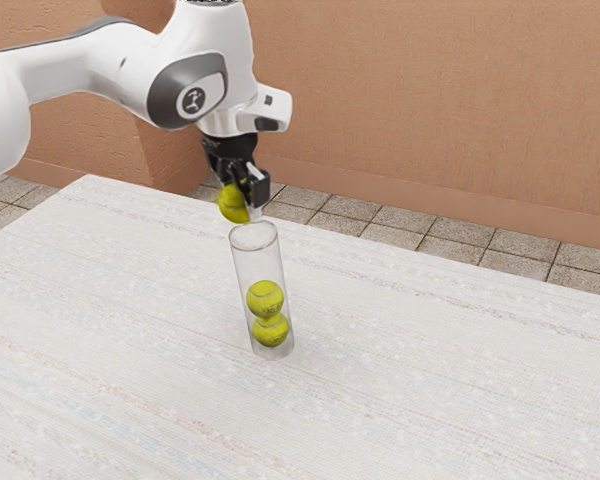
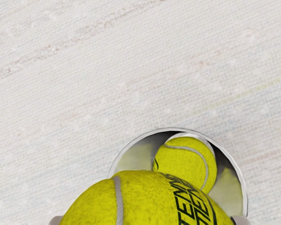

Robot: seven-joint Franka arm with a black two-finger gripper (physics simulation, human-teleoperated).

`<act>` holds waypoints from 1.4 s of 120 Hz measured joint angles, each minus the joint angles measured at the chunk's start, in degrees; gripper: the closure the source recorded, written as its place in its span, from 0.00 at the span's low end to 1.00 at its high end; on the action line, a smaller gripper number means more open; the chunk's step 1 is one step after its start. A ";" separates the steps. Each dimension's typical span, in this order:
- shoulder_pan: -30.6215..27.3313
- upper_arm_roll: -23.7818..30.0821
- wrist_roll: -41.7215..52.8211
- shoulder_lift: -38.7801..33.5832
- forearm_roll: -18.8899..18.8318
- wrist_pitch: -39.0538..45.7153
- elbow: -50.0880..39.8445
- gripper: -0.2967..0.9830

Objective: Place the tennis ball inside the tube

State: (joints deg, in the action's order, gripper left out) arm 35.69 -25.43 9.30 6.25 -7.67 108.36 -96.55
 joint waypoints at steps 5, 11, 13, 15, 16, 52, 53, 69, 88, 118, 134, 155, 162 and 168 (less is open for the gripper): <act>0.09 0.03 -0.27 0.44 0.00 0.03 -0.04 0.54; 0.38 0.05 -0.56 0.93 0.01 0.12 -0.01 0.54; 0.49 0.05 -0.65 1.02 0.01 0.14 0.00 0.54; 0.59 0.05 -0.75 1.09 0.02 0.17 0.00 0.55; 0.64 0.05 -0.79 1.15 0.02 0.18 0.00 0.54; 0.55 -0.24 -1.51 1.54 1.12 0.13 -0.13 0.35; 0.56 -0.25 -1.52 1.53 1.15 0.13 -0.13 0.34; 0.79 -0.26 -1.59 1.52 1.21 0.03 -0.07 0.29; 0.29 -0.35 -1.54 1.52 1.27 -0.02 -0.11 0.26; -12.51 5.30 -0.55 -0.72 1.30 -3.27 2.09 0.24; -27.82 16.76 -0.33 -3.95 0.52 -6.18 1.68 0.24; -43.66 26.61 -0.61 -5.41 -0.95 -10.02 2.00 0.23; -45.98 27.08 -0.76 -5.69 -1.18 -10.97 2.05 0.23; -47.62 27.21 -0.89 -5.79 -1.31 -11.60 2.05 0.23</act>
State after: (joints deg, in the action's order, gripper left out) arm -11.93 1.78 8.42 0.45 -8.97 96.76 -94.50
